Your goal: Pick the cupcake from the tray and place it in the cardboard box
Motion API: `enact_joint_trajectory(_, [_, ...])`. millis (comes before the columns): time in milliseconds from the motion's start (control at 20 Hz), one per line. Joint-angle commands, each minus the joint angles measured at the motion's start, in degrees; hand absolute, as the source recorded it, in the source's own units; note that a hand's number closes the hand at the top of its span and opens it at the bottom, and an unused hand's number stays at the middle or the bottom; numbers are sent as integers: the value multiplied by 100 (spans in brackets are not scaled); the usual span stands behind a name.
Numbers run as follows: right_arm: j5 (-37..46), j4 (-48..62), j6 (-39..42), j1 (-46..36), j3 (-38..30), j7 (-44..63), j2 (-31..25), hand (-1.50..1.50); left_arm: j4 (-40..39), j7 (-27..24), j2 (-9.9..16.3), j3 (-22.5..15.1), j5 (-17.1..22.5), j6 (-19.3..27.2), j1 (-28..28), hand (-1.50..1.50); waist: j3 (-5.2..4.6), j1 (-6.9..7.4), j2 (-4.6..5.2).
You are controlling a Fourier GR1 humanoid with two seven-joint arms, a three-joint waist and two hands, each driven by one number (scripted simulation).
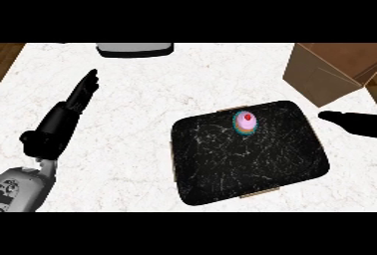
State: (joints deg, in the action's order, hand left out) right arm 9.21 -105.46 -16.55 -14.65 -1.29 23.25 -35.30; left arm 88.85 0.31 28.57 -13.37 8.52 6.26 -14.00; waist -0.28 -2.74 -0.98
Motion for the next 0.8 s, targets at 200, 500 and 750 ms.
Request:
enact_joint_trajectory(200, [1222,-1453,643,829,560,685,-773,-150,-177,-613,-100,-139,-248,-336,170,0,17,167,78])
enact_joint_trajectory(500, [1271,-1588,2035,120,1213,2170,-1278,-150,-218,-561,-61,-64,-242,-551,-48,0,6,333,103])
enact_joint_trajectory(750, [456,-1329,3387,-822,1616,3135,-1412,-150,-259,-550,-42,61,-172,-681,-172,0,6,439,113])
